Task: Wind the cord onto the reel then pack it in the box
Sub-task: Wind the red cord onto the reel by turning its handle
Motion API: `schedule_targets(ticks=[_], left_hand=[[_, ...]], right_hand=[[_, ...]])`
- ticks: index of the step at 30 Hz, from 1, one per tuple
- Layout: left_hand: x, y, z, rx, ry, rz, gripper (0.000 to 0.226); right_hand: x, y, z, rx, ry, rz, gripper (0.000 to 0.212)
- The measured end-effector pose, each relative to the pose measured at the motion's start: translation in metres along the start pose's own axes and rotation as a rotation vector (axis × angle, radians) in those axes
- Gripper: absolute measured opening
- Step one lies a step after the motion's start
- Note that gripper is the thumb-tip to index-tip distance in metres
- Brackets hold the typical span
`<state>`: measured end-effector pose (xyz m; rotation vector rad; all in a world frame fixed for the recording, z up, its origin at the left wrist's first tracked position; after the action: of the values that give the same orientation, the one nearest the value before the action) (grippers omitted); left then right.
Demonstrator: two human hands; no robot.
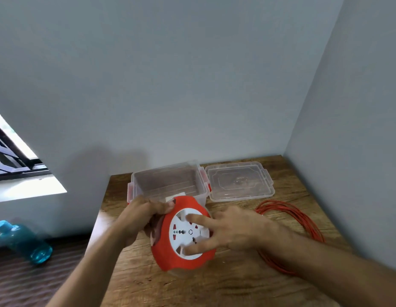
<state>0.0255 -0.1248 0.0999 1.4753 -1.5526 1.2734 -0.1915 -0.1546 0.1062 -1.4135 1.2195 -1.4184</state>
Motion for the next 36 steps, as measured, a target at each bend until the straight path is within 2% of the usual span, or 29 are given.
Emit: schedule_targets(ticks=[2,5,6,9,11,12,16,17,19,22,24,26,27,28,30,31,32,34,36], left_hand=[[0.007,0.004,0.002,-0.076,-0.017,0.055,0.043],[0.016,0.012,0.002,-0.108,-0.024,0.091,0.051],[0.017,0.014,0.002,-0.106,-0.021,0.095,0.052],[0.014,0.013,0.0,-0.078,0.002,0.077,0.056],[0.01,0.01,-0.003,-0.045,0.026,0.045,0.054],[0.01,0.009,-0.004,-0.03,0.044,0.042,0.054],[0.009,0.01,-0.013,0.002,0.079,0.076,0.038],[0.008,0.01,-0.015,0.016,0.086,0.075,0.036],[0.006,0.012,-0.021,0.041,0.116,0.025,0.032],[0.004,0.025,-0.032,0.106,0.185,-0.113,0.017],[0.001,0.037,-0.037,0.168,0.227,-0.149,0.012],[-0.002,0.046,-0.041,0.218,0.245,-0.148,0.01],[-0.004,0.047,-0.042,0.234,0.244,-0.155,0.013],[-0.006,0.047,-0.043,0.249,0.236,-0.164,0.019],[-0.009,0.043,-0.042,0.265,0.208,-0.171,0.029],[-0.01,0.04,-0.043,0.269,0.196,-0.165,0.03],[-0.011,0.038,-0.043,0.273,0.183,-0.158,0.03],[-0.012,0.033,-0.042,0.279,0.153,-0.16,0.028],[-0.011,0.028,-0.038,0.276,0.125,-0.149,0.028]], right_hand=[[0.004,0.003,0.003,-0.033,0.038,0.095,0.055],[-0.003,-0.011,0.01,-0.001,-0.096,-0.029,0.064],[-0.004,-0.014,0.011,0.029,-0.094,-0.037,0.062],[0.0,-0.02,0.013,0.117,0.09,0.046,0.043],[-0.012,-0.006,0.013,0.077,-0.018,-0.016,0.054],[-0.015,-0.004,0.012,0.096,-0.015,-0.039,0.058],[-0.022,0.011,0.014,0.075,0.159,0.084,0.058],[-0.02,0.015,0.015,0.101,0.26,0.141,0.058],[-0.009,0.012,0.011,0.262,0.574,0.25,0.064],[0.001,0.015,0.004,0.338,1.059,0.661,0.067],[-0.005,0.027,0.005,0.408,1.293,1.151,0.06],[-0.018,0.039,0.01,0.471,1.42,1.777,0.045],[-0.025,0.04,0.011,0.464,1.43,1.967,0.036],[-0.029,0.039,0.01,0.428,1.405,2.047,0.028],[-0.033,0.038,0.004,0.343,1.305,2.018,0.021],[-0.032,0.037,-0.001,0.299,1.269,1.907,0.023],[-0.029,0.036,-0.009,0.265,1.253,1.71,0.027],[-0.017,0.03,-0.026,0.258,1.175,1.109,0.032],[-0.012,0.016,-0.032,0.251,0.866,0.57,0.044]])
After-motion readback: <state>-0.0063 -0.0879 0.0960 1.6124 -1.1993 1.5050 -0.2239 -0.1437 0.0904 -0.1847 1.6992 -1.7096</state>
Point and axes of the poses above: each hand's wrist, its own z-axis towards the middle knuckle, its own y-axis out of the palm, x = y × z, the point moved 5 cm from there along z, towards the middle knuckle, and after that the axes turned 6 degrees about -z, right-handed, at the moved point
